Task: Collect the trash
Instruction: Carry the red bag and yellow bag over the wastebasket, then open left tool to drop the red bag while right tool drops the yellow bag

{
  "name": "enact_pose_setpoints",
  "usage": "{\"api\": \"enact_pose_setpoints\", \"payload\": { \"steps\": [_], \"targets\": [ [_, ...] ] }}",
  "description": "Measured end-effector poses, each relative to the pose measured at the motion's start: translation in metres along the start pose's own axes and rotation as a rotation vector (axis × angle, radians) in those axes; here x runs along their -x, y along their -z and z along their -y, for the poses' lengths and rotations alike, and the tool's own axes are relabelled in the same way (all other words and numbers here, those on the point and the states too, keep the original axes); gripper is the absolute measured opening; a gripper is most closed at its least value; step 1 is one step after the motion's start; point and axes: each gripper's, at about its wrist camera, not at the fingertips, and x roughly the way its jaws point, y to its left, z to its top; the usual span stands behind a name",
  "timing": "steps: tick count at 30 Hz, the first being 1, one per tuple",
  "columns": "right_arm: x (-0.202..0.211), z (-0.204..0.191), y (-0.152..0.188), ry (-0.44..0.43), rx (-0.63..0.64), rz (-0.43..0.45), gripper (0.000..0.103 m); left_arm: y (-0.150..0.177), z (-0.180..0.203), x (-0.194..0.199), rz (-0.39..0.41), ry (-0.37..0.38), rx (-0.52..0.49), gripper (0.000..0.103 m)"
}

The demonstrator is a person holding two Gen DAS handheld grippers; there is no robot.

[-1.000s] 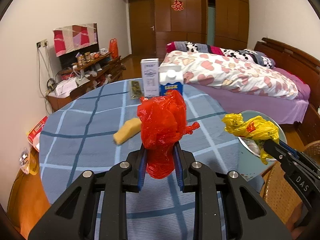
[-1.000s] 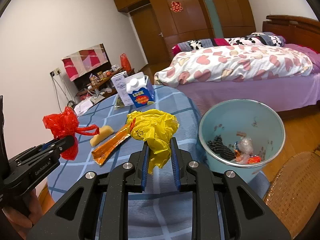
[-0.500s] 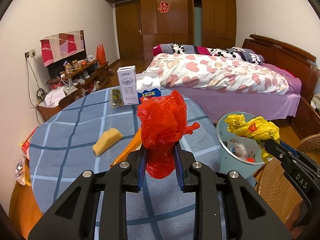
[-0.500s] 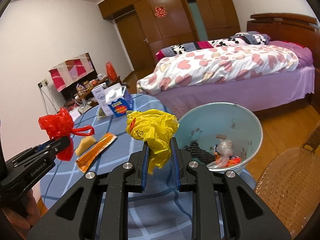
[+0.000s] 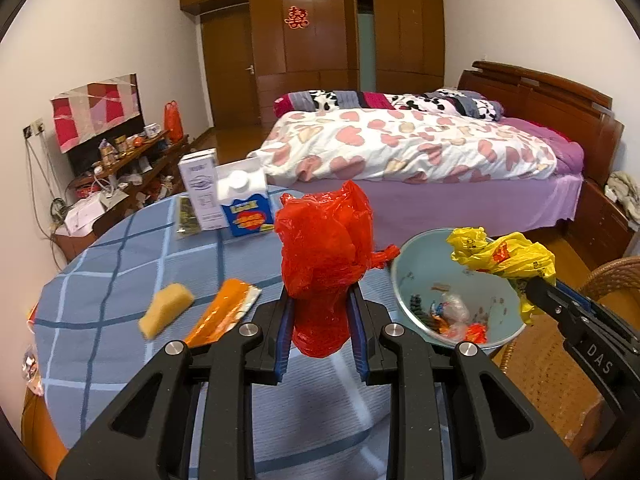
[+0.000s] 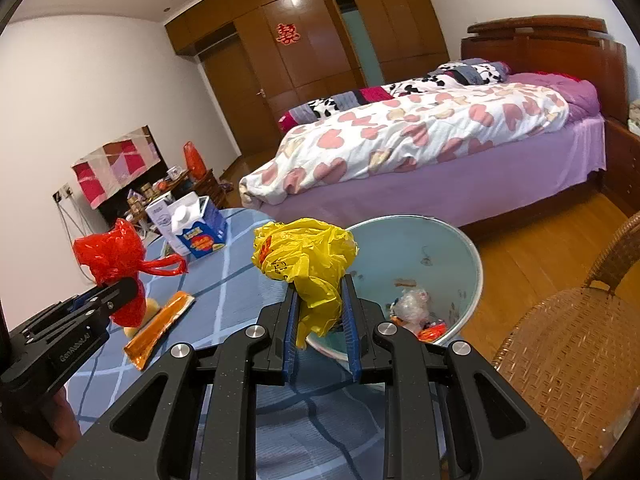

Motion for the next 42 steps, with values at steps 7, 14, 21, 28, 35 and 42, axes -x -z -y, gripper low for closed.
{"api": "enact_pose_setpoints", "payload": {
  "steps": [7,14,21,28,35,42],
  "targets": [
    [-0.003,0.019,-0.005,0.040,-0.030,0.011,0.021,-0.006,0.021,-0.015,-0.019,0.048,-0.015,0.025],
    [-0.011,0.036,-0.007,0.099,-0.047,0.023,0.021,-0.012,0.043,-0.029,-0.032,0.075,-0.040,0.025],
    [-0.020,0.061,-0.009,0.157,-0.087,0.026,0.021,-0.015,0.069,-0.050,-0.055,0.107,-0.070,0.025],
    [-0.029,0.076,-0.007,0.188,-0.108,0.001,0.021,-0.017,0.092,-0.072,-0.082,0.165,-0.072,0.025],
    [-0.037,0.083,-0.004,0.214,-0.119,-0.014,0.021,-0.016,0.110,-0.096,-0.117,0.197,-0.081,0.025],
    [-0.049,0.088,-0.005,0.228,-0.132,-0.032,0.021,-0.016,0.118,-0.122,-0.163,0.198,-0.066,0.027]
  ]
}}
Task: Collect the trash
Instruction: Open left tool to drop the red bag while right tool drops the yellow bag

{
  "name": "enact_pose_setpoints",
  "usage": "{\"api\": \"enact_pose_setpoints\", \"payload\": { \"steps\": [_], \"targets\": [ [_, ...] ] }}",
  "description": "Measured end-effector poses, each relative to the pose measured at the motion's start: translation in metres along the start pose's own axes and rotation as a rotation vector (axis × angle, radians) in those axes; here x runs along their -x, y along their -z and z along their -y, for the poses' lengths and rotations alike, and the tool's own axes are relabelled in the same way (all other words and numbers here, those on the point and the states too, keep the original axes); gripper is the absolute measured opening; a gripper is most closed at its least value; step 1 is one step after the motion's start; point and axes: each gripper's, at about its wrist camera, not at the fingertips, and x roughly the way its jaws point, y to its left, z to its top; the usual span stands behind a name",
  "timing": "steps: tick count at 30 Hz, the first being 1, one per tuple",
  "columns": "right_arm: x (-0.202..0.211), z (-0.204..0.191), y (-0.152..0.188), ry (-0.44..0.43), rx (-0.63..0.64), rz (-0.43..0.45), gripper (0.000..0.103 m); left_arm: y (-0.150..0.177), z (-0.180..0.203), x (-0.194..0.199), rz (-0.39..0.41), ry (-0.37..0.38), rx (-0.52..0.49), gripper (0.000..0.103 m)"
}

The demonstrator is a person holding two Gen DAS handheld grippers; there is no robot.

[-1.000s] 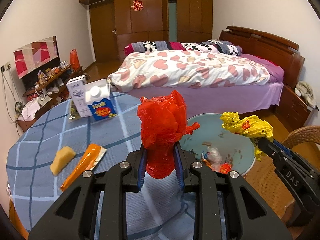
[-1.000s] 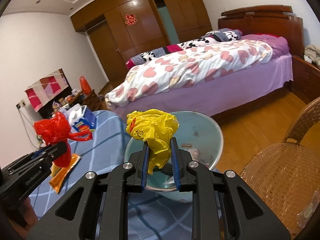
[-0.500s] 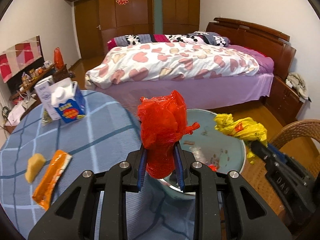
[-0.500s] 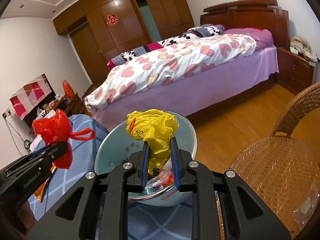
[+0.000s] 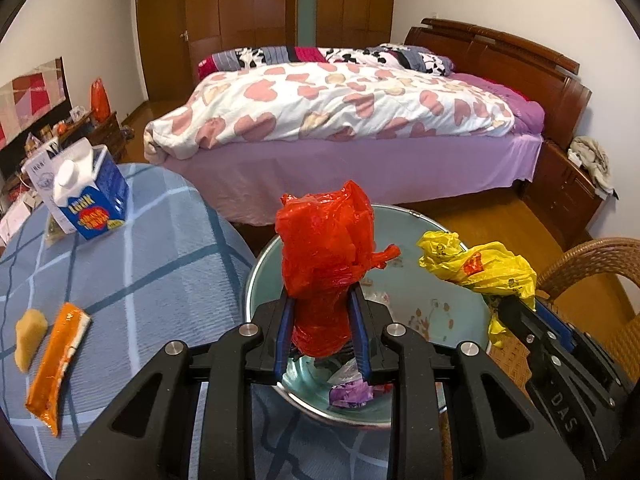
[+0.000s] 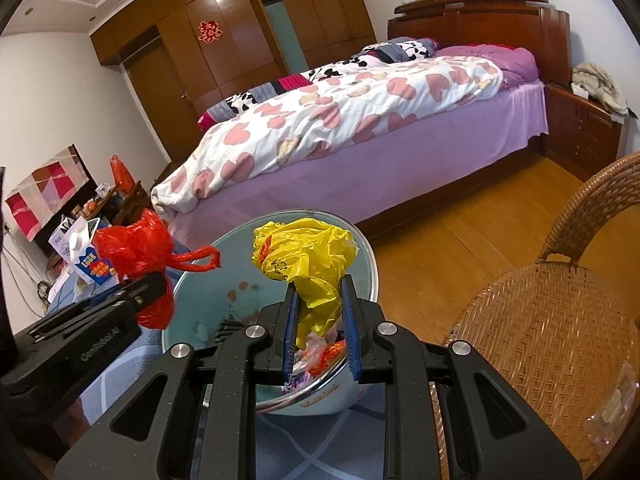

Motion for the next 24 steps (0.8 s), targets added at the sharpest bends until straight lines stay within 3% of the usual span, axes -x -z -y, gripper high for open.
{"api": "enact_pose_setpoints", "payload": {
  "steps": [2,6,17,19,21,24],
  "targets": [
    [-0.002,0.000,-0.001,0.002,-0.006,-0.003,0.021,-0.001,0.001,-0.006,-0.009,0.000,0.000,0.027],
    [-0.006,0.001,0.000,0.006,-0.005,-0.010,0.021,-0.001,-0.003,-0.011,-0.016,-0.014,0.004,0.048],
    [-0.015,-0.005,-0.005,0.000,0.002,-0.015,0.022,0.001,-0.028,0.008,0.018,-0.075,0.033,0.073],
    [-0.020,-0.007,-0.006,0.000,0.004,-0.027,0.026,0.003,-0.035,0.015,0.028,-0.098,0.035,0.074],
    [-0.023,-0.007,-0.006,-0.001,-0.011,-0.045,0.045,0.005,-0.044,0.022,0.036,-0.118,0.040,0.078],
    [-0.022,-0.010,-0.004,0.001,-0.016,-0.045,0.048,0.009,-0.057,0.031,0.043,-0.139,0.057,0.080]
  ]
}}
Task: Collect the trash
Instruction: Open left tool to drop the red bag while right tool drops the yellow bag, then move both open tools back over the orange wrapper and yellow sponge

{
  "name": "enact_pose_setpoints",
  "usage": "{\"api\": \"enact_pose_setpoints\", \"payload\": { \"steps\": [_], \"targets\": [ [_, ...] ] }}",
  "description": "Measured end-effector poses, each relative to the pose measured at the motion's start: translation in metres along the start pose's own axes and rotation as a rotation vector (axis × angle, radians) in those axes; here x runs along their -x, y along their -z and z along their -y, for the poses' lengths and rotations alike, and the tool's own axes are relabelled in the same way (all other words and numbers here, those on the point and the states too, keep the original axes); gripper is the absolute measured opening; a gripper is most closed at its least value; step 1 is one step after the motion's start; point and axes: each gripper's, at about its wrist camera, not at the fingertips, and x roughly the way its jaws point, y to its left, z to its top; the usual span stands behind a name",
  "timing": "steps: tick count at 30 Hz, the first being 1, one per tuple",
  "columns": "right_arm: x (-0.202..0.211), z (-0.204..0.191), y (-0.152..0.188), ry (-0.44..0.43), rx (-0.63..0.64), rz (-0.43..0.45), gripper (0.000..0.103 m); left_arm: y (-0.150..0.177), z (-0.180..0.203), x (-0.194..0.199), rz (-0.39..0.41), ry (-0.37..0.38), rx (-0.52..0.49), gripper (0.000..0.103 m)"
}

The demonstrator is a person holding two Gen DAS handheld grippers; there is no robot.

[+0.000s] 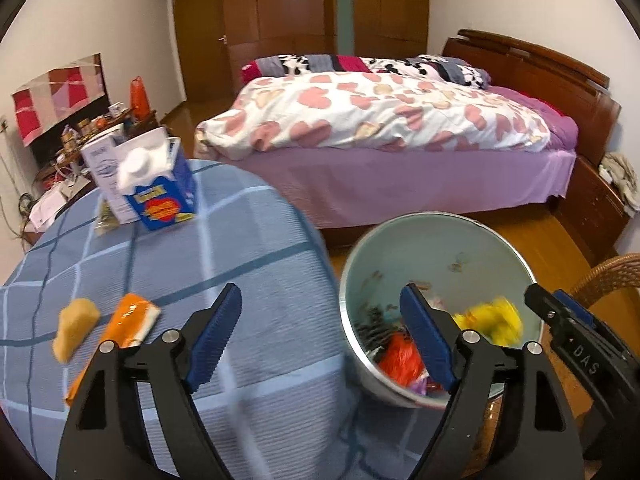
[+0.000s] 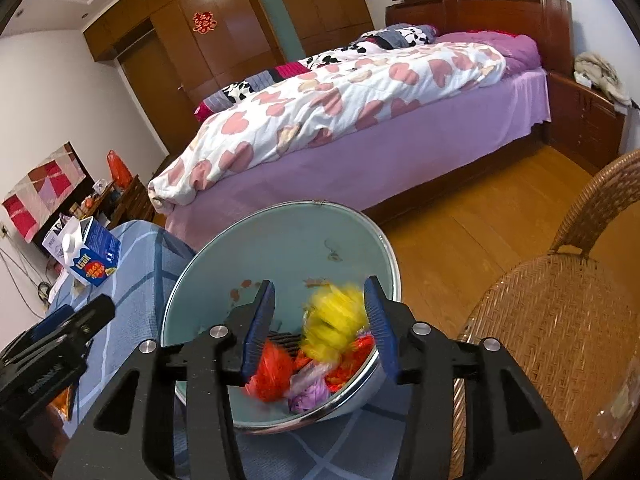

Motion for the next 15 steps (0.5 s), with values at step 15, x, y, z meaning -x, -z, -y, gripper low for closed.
{"api": "enact_pose_setpoints", "payload": {
  "steps": [15],
  "targets": [
    [0.017,-0.070,0.023,-0.093,0.095,-0.004,0.061,0.029,-0.082,0.030,0.001,-0.129,0.110,0.090]
  ]
}}
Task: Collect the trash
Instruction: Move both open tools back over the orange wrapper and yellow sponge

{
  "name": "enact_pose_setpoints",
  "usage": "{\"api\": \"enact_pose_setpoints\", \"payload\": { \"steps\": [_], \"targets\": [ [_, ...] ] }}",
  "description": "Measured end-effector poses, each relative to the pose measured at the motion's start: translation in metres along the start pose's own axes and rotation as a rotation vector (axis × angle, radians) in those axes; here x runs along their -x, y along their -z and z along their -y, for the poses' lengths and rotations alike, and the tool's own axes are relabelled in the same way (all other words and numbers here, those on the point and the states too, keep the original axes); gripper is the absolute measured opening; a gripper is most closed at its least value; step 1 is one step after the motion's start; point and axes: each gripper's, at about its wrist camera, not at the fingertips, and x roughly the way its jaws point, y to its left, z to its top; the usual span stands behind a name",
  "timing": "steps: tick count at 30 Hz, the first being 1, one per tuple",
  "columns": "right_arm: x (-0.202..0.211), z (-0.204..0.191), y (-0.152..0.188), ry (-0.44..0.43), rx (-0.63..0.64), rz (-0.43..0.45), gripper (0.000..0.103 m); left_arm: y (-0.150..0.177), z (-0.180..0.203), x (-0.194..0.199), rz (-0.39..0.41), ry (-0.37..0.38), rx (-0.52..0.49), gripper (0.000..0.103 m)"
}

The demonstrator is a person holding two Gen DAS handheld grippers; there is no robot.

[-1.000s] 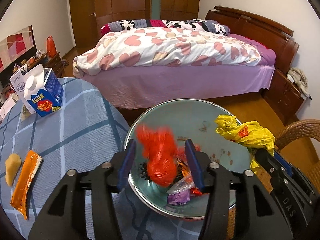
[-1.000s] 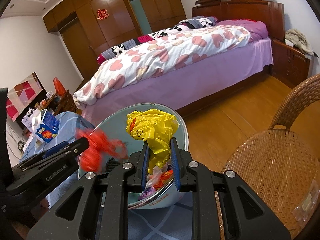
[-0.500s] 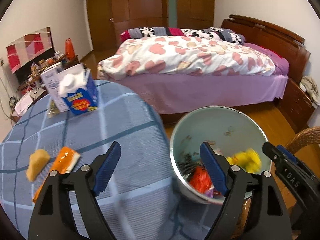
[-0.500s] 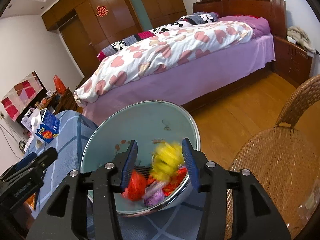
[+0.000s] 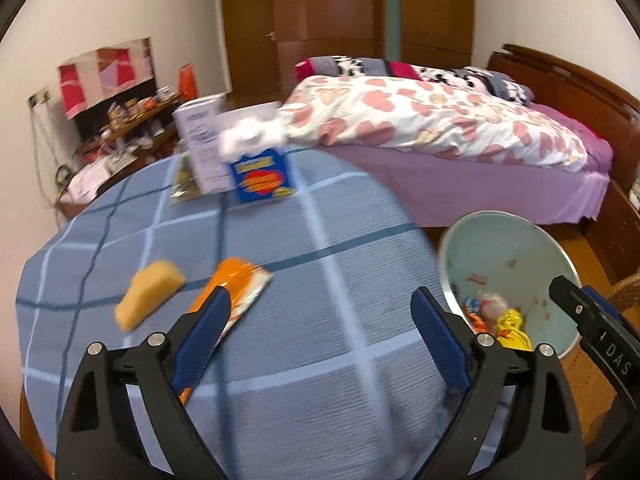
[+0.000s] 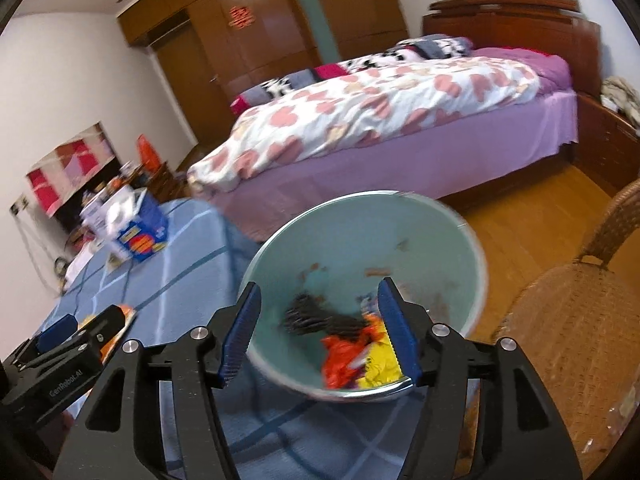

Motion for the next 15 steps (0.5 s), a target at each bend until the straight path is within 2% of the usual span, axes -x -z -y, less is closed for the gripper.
{"api": "enact_pose_setpoints", "payload": {
  "steps": [8,15],
  "targets": [
    [-0.016,-0.054,0.022,-0.095,0.074,-0.094,0.061,0.020,-0.069,0.005,-0.020,-0.117,0.082,0.093],
    [-0.023,-0.095,0.035,-0.153,0.133,-0.138,0.061,0.035,-0.116,0.011,-0.036,-0.178,0.159,0.097]
  ]
}}
